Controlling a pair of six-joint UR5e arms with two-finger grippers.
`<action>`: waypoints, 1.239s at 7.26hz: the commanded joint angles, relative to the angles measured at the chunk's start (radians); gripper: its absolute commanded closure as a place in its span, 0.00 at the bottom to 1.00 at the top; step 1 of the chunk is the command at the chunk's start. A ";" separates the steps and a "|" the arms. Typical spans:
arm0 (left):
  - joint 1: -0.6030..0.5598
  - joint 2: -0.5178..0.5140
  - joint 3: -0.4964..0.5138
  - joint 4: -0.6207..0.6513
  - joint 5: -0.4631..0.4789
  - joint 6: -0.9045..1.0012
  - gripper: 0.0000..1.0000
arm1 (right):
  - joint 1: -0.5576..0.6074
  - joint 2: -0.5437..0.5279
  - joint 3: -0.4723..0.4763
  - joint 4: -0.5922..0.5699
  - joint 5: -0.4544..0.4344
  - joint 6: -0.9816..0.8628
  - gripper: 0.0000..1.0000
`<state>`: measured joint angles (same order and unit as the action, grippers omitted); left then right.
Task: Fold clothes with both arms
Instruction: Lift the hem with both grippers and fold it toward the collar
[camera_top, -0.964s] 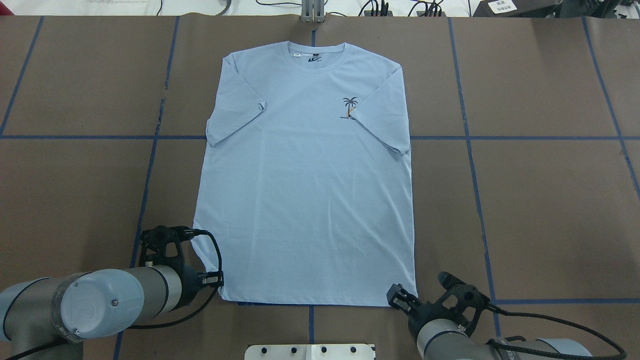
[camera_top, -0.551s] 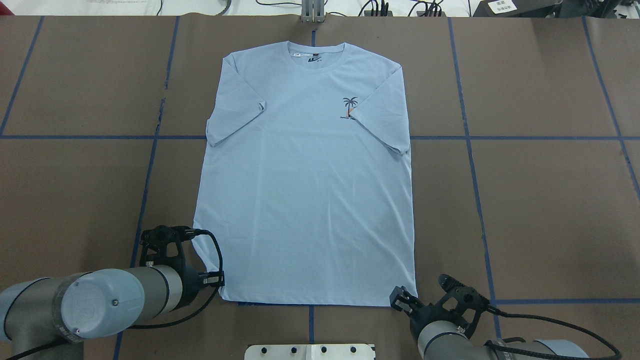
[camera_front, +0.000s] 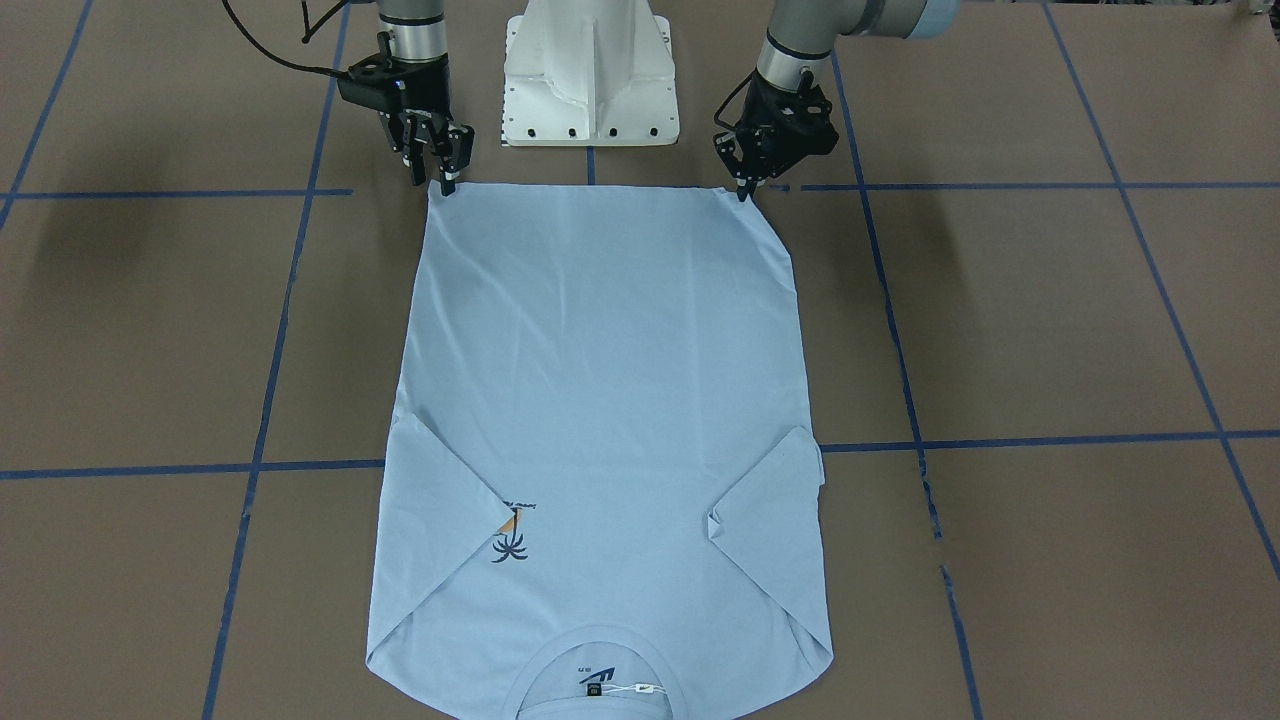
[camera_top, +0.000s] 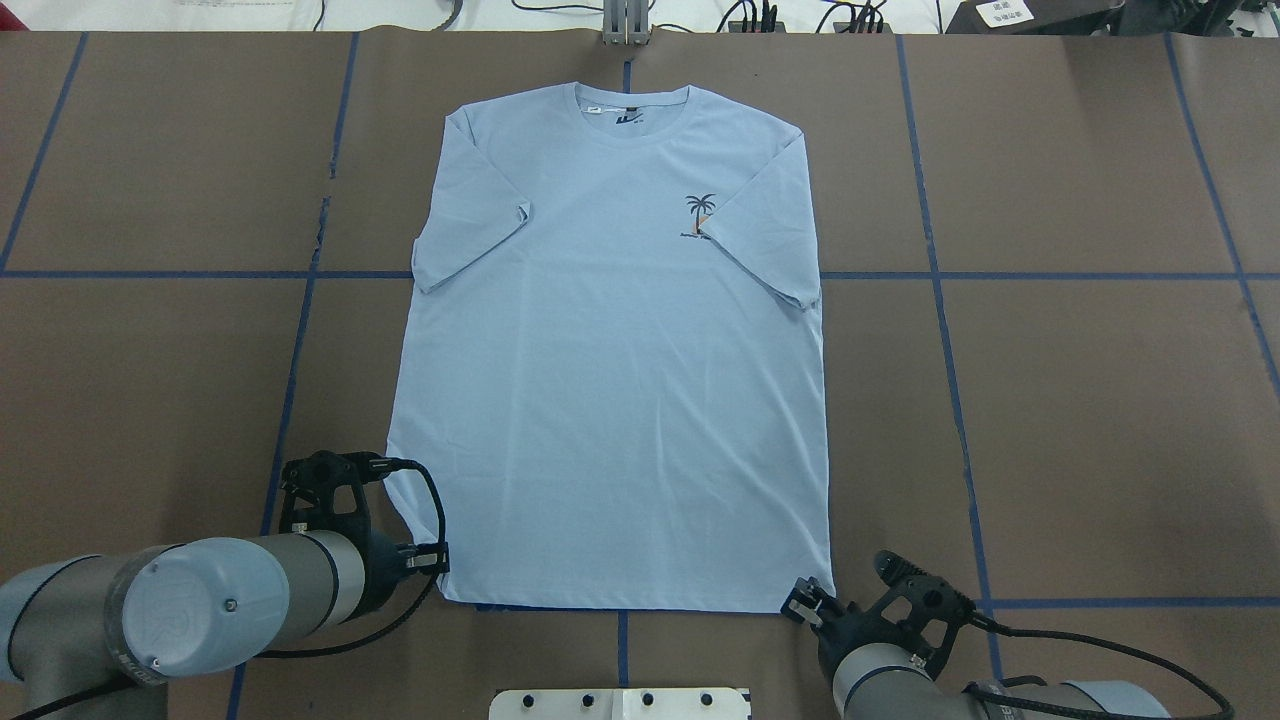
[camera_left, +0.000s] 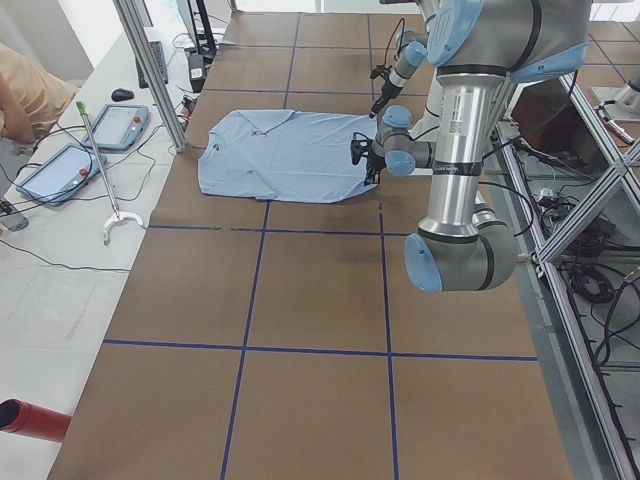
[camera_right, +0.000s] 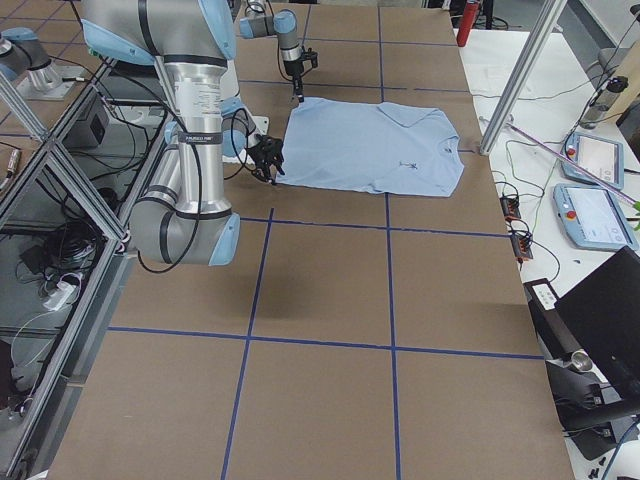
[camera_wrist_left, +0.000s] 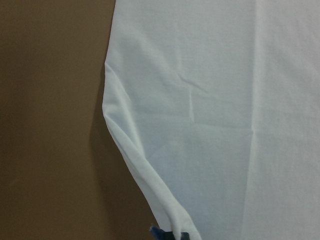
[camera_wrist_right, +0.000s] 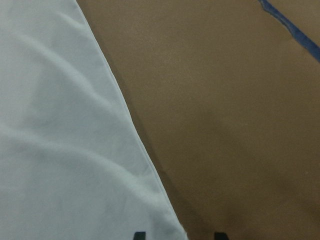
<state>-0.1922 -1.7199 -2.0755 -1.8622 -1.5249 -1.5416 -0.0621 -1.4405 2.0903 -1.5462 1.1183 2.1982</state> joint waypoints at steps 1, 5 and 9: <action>0.000 0.000 0.000 -0.002 -0.001 0.001 1.00 | 0.001 -0.004 -0.001 0.000 0.000 0.000 0.46; 0.000 -0.001 0.000 -0.002 -0.001 0.000 1.00 | -0.002 -0.001 -0.001 0.002 -0.040 0.000 1.00; -0.004 -0.012 -0.128 0.076 -0.023 0.001 1.00 | -0.004 -0.142 0.269 -0.078 -0.043 -0.067 1.00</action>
<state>-0.1935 -1.7314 -2.1229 -1.8429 -1.5319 -1.5402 -0.0559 -1.5080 2.2214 -1.5716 1.0726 2.1557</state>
